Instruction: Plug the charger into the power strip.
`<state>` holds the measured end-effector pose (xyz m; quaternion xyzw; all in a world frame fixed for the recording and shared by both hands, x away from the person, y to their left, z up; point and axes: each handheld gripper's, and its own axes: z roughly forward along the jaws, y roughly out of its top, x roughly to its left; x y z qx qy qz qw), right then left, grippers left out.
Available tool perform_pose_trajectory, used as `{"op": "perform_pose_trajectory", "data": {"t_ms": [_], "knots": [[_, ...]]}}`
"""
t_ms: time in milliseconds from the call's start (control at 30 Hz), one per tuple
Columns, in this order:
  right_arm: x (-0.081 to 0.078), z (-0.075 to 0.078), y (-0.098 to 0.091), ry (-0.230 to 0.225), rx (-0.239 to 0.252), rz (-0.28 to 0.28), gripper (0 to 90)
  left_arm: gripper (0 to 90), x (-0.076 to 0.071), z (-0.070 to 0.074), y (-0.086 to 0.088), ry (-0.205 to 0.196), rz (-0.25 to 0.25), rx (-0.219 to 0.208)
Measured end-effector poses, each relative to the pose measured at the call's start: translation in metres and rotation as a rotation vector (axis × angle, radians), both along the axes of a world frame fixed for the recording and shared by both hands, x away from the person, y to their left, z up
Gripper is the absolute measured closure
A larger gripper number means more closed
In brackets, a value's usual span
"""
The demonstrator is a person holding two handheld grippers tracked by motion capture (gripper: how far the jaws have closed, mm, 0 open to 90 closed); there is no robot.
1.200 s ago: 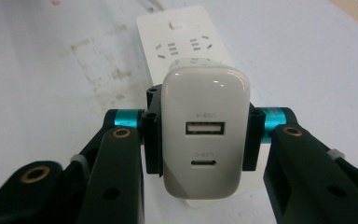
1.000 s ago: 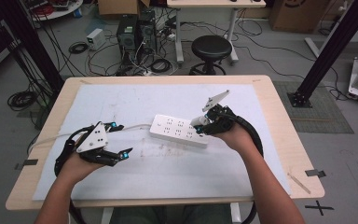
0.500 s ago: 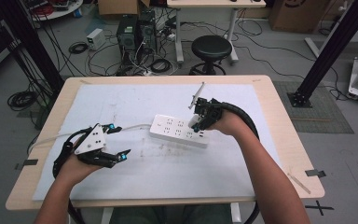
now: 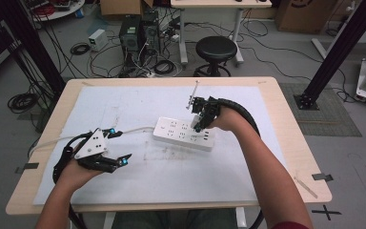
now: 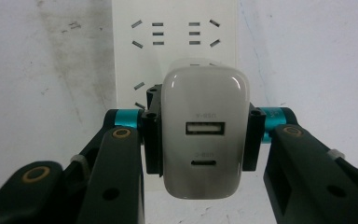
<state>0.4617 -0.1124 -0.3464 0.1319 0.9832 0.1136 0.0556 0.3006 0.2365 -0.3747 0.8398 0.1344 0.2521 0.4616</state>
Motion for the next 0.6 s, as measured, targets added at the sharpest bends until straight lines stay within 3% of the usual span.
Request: {"op": "perform_pose_trajectory", "data": {"t_ms": [600], "knots": [[0.014, -0.003, 0.017, 0.065, -0.113, 0.057, 62.9, 22.6, 0.000, -0.002, 0.004, 0.004, 0.012, -0.001]]}}
